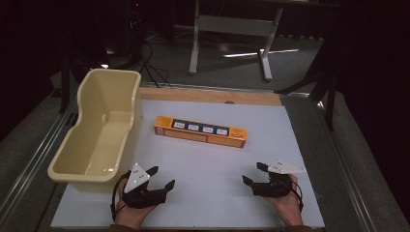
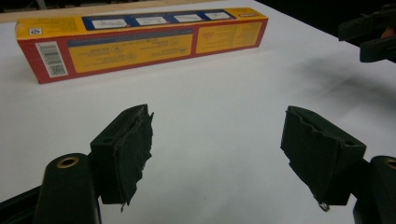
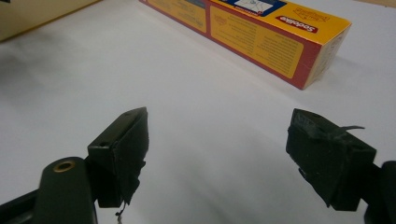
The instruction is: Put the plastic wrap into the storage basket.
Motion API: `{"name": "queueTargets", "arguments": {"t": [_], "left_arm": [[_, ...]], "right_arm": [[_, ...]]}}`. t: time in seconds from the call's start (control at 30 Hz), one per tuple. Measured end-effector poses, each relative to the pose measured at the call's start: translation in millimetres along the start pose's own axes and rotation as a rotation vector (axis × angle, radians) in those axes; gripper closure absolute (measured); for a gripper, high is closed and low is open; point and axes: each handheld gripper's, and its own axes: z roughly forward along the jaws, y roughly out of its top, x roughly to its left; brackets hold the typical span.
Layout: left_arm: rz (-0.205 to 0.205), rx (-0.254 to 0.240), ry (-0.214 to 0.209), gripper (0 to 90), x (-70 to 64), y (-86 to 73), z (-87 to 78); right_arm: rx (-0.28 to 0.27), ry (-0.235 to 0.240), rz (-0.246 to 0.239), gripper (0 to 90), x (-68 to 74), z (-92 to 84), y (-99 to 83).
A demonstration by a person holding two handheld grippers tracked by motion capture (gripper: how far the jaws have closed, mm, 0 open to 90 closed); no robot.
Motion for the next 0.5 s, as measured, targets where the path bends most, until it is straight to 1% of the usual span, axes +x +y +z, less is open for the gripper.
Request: {"name": "queueTargets", "arguments": {"t": [0.1,0.27,0.5], "left_arm": [[0.005,-0.002,0.006,24.4,-0.5,0.4,-0.6],[-0.002,-0.009,0.0,24.5,-0.4,0.8,-3.7],[-0.003,-0.013,0.012,24.5,0.4,0.7,-3.7]], "right_arm": [[0.008,0.0,-0.002,20.9,0.3,0.7,-0.4],[0.022,0.011,-0.007,21.1,1.5,4.8,0.1],[0.021,0.017,-0.02,21.4,4.3,7.0,0.8]]}}
